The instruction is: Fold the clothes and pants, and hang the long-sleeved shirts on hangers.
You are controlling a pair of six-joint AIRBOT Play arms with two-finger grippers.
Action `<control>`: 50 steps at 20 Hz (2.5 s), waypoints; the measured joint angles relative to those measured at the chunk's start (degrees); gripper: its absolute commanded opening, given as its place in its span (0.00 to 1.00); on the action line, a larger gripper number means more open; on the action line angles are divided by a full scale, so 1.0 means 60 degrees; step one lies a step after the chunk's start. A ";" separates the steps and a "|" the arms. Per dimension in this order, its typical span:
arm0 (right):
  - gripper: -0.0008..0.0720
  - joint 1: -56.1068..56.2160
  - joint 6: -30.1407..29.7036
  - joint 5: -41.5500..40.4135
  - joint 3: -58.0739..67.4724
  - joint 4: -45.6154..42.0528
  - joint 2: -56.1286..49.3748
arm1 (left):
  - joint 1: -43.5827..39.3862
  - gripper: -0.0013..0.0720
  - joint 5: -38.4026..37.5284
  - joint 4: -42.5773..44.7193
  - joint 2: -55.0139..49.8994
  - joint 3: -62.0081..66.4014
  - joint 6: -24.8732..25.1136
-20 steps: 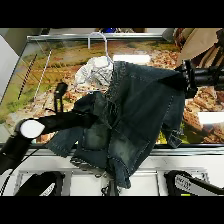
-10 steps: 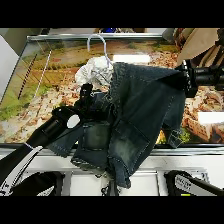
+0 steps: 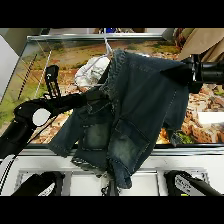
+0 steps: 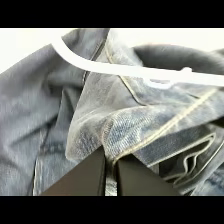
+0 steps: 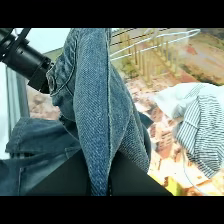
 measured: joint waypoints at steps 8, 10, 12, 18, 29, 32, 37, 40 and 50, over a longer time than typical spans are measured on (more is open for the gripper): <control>0.05 0.0401 0.0914 -0.1880 0.0000 -0.0270 0.0066 | 0.0102 0.92 -0.0127 0.0044 -0.1920 0.2295 0.0663; 0.05 0.0455 0.0991 -0.2087 0.0000 -0.0317 0.0066 | 0.0149 0.92 -0.0539 0.0095 -0.2277 0.2932 0.0714; 0.05 0.0477 0.1027 -0.2240 0.0000 -0.0317 0.0069 | 0.0277 0.92 -0.0801 0.0102 -0.2357 0.3450 0.0743; 0.05 0.0495 0.1093 -0.2397 0.0000 -0.0346 0.0069 | 0.0652 0.92 -0.1359 0.0113 -0.1264 0.2903 0.0674; 0.05 0.0495 0.1093 -0.2412 0.0000 -0.0357 0.0069 | -0.0765 0.92 0.3559 0.0073 -0.0761 -0.1949 -0.0634; 0.05 0.0495 0.1093 -0.2393 0.0000 -0.0353 0.0069 | -0.0750 0.50 0.4226 0.0069 -0.1690 -0.1585 -0.0710; 0.05 0.0495 0.1173 -0.2324 0.0000 -0.0331 0.0113 | -0.0463 0.04 0.3836 0.0073 -0.2652 -0.0565 -0.0769; 0.05 0.0495 0.1242 -0.2204 0.0000 -0.0058 0.0280 | -0.0015 0.04 0.2860 0.0087 -0.2772 0.0146 -0.0692; 0.05 0.0506 0.1308 -0.2135 0.0000 0.1253 0.0860 | 0.0586 0.04 0.0736 0.0029 -0.2809 0.1559 0.0586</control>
